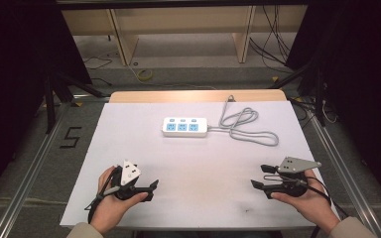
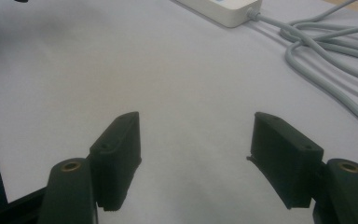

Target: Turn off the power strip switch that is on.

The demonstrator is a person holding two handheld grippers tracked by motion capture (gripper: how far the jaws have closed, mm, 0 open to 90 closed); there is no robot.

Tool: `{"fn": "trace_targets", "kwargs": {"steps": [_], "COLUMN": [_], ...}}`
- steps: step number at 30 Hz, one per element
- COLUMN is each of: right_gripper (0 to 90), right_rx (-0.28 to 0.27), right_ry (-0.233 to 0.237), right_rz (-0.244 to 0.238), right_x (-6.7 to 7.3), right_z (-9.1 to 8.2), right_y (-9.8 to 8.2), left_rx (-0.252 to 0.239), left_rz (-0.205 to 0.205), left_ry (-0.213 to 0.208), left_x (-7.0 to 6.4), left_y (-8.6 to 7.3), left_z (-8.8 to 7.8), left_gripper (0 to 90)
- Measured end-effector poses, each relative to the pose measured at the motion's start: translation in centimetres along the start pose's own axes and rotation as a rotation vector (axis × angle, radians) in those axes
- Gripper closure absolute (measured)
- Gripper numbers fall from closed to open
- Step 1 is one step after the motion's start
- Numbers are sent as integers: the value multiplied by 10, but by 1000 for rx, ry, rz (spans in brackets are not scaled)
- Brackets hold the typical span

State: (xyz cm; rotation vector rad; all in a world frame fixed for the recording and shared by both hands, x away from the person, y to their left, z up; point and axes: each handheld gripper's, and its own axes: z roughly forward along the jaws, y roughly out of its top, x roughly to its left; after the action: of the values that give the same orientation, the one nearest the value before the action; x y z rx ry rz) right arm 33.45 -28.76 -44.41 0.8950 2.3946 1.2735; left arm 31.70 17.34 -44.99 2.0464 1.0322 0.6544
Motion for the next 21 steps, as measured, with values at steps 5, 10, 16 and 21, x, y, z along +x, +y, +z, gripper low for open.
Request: {"fn": "trace_targets", "kwargs": {"steps": [5, 10, 16, 21], "right_gripper": [345, 418, 514, 693], "right_rx": [5, 11, 13, 20], "right_ry": [4, 3, -7, -25], "right_rz": [-1, -15, -16, -54], "right_x": [1, 1, -2, -2], "right_z": [4, 10, 16, 26], "right_y": [4, 12, 20, 31], "left_rx": [4, 3, 3, 5], "left_rz": [23, 22, 18, 20], "left_ry": [9, 15, 11, 12], "left_x": [-2, -2, -3, -3], "left_y": [1, 2, 2, 2], "left_z": [2, 3, 4, 5], "left_gripper": [132, 134, 139, 147]}}
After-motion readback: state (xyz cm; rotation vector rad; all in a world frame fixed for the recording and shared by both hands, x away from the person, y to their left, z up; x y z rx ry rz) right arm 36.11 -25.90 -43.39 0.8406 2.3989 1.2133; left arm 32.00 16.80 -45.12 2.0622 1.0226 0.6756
